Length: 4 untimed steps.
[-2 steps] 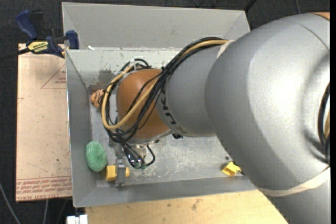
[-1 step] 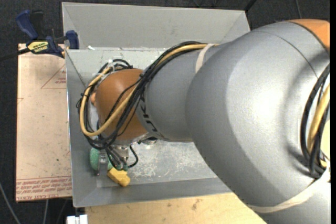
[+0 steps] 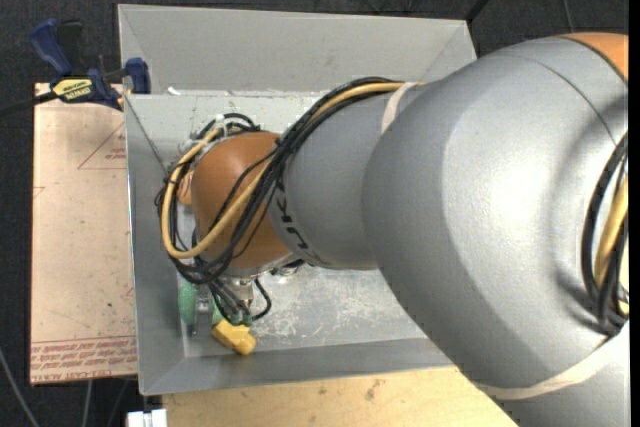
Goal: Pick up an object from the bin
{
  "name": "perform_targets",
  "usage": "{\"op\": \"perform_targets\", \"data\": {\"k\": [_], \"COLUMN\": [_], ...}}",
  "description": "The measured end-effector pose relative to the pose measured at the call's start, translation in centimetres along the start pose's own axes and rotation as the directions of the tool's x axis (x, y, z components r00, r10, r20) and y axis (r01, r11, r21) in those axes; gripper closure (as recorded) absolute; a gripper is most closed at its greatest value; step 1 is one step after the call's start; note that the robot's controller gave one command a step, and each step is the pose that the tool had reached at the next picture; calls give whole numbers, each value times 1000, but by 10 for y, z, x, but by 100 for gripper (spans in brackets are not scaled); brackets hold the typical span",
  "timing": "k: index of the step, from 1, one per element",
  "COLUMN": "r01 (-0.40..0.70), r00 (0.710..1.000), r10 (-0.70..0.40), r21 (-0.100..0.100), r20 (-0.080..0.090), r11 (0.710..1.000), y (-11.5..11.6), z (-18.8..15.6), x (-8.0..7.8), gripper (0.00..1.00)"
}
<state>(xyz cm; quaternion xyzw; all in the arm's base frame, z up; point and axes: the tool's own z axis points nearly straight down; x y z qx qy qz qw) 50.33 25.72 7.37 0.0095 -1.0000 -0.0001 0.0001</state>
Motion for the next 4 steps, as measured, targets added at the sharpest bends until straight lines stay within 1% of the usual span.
{"op": "perform_targets", "data": {"k": [1,2,3,4], "r01": [30,31,40,47], "r00": [1000,999,999,999], "r10": [-30,-31,-40,-47], "r21": [2,-2,1,0], "r20": [-4,6,-5,1], "r11": [1000,1000,999,999], "y": [-30,-30,-24,-21], "z": [-64,-96,-136,-214], "x": [2,0,-1,-19], "gripper": [100,100,100,100]}}
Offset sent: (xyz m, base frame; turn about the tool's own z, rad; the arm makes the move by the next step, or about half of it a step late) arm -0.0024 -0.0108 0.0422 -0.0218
